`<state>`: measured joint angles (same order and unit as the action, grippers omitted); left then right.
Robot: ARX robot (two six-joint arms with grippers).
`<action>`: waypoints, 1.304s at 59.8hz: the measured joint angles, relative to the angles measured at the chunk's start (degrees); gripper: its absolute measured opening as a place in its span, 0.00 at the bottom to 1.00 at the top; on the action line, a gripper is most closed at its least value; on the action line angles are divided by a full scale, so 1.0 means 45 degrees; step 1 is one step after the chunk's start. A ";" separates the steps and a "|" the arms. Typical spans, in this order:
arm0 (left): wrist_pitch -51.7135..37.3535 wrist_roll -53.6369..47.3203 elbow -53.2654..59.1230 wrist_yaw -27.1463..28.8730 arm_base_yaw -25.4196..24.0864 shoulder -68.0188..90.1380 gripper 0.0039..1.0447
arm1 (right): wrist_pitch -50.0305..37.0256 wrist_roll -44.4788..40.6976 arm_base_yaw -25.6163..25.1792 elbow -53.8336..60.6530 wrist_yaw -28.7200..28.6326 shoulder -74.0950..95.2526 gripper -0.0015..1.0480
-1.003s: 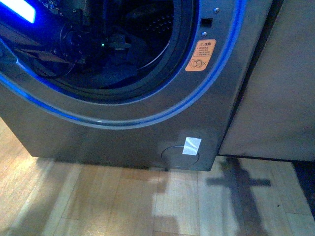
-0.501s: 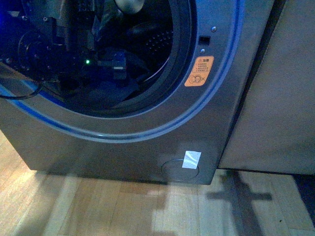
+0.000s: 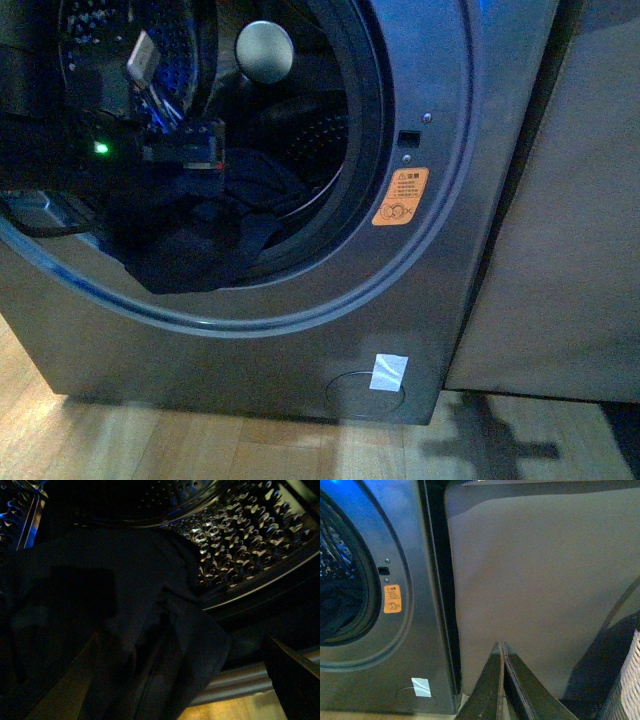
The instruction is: Put clothes into washing machine
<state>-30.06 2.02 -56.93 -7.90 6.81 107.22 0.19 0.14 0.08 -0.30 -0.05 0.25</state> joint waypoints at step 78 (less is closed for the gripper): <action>-0.0427 -0.0355 1.1808 0.1758 -0.1491 -1.5820 0.03 | 0.0000 -0.0015 0.0000 0.0000 0.0000 0.0000 0.43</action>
<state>-31.99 0.43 -3.79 0.01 0.10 36.03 0.19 0.08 0.08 -0.30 -0.05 0.25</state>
